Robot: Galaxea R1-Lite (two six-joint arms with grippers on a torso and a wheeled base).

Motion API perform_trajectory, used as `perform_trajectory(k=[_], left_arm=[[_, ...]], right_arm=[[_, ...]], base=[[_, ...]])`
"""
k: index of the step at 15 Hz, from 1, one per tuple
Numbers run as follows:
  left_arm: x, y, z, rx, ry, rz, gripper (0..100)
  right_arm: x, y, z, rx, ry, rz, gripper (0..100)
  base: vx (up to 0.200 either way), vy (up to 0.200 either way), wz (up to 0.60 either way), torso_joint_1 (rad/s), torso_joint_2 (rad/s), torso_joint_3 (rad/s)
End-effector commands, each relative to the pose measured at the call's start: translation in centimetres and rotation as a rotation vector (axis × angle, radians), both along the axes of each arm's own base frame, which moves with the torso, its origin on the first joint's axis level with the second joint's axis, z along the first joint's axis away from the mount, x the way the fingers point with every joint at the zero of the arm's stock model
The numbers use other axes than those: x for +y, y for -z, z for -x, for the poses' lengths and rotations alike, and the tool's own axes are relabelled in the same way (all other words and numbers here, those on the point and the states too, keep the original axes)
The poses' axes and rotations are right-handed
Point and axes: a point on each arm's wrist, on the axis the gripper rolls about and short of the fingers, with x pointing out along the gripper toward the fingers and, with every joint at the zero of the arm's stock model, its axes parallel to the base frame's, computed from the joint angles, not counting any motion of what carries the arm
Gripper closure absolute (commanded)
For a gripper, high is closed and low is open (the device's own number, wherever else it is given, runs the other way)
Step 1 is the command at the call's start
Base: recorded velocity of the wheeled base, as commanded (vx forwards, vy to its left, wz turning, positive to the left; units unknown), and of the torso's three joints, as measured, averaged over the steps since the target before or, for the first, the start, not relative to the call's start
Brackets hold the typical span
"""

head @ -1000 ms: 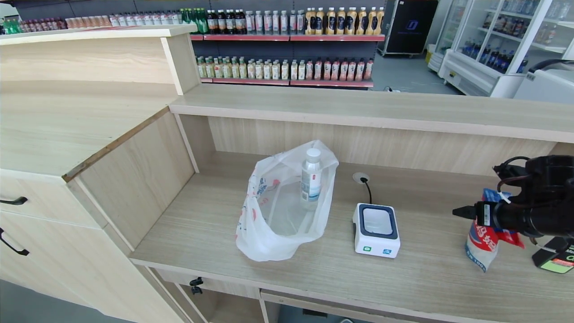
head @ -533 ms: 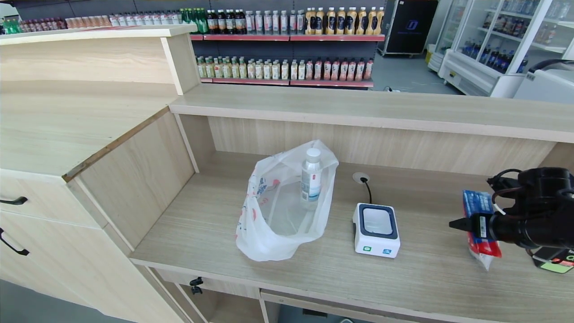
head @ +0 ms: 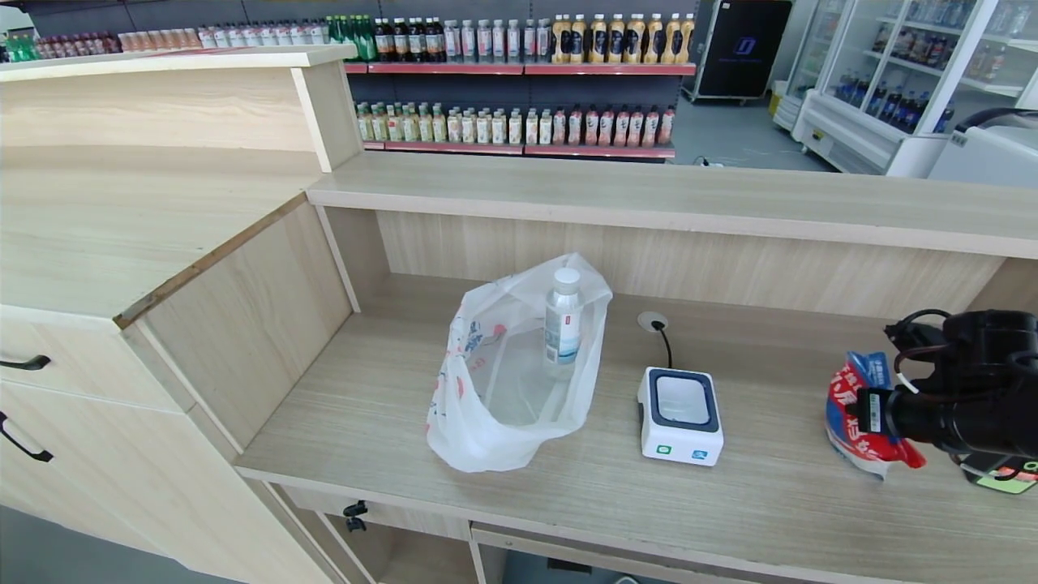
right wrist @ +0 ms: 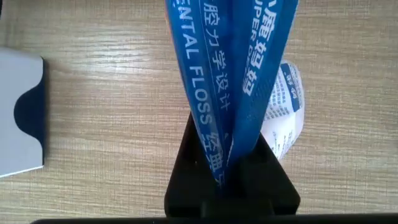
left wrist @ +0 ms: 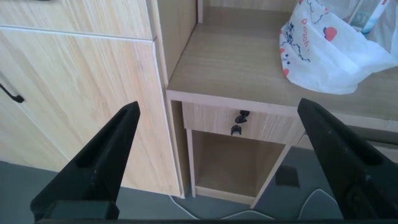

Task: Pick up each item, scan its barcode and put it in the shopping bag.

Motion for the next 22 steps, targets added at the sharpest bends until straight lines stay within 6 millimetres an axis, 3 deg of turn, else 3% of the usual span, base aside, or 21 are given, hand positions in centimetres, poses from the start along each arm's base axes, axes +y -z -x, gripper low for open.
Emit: perform_trajectory(k=[1, 4, 8, 12, 15, 17, 20, 22], left_arm=[[0.0, 0.0, 0.0, -0.001, -0.001, 0.0, 0], [0.0, 0.0, 0.0, -0.001, -0.001, 0.0, 0], [0.0, 0.0, 0.0, -0.001, -0.001, 0.0, 0], [0.0, 0.0, 0.0, -0.001, -0.001, 0.0, 0], [0.0, 0.0, 0.0, -0.001, -0.001, 0.0, 0], [0.0, 0.0, 0.0, -0.001, -0.001, 0.0, 0], [0.0, 0.0, 0.0, -0.001, -0.001, 0.0, 0], [0.0, 0.0, 0.0, -0.001, -0.001, 0.0, 0]], right_arm=[[-0.3, 0.2, 0.3, 0.013, 0.005, 0.006, 100], [-0.4, -1.1, 1.1, -0.062, -0.049, 0.104, 100], [0.5, -4.7, 4.9, -0.242, -0.228, 0.46, 100], [1.2, -6.0, 6.9, -0.297, -0.274, 0.57, 100], [2.2, -8.8, 9.0, -0.402, -0.358, 0.792, 100], [3.1, -10.7, 10.4, -0.494, -0.409, 0.923, 100], [5.9, -13.7, 14.5, -0.716, -0.585, 1.213, 100], [7.1, -14.4, 15.9, -0.83, -0.712, 1.359, 100]], base=[[0.0, 0.0, 0.0, 0.0, 0.0, 0.0], [0.0, 0.0, 0.0, 0.0, 0.0, 0.0], [0.0, 0.0, 0.0, 0.0, 0.0, 0.0], [0.0, 0.0, 0.0, 0.0, 0.0, 0.0], [0.0, 0.0, 0.0, 0.0, 0.0, 0.0], [0.0, 0.0, 0.0, 0.0, 0.0, 0.0], [0.0, 0.0, 0.0, 0.0, 0.0, 0.0], [0.0, 0.0, 0.0, 0.0, 0.0, 0.0]])
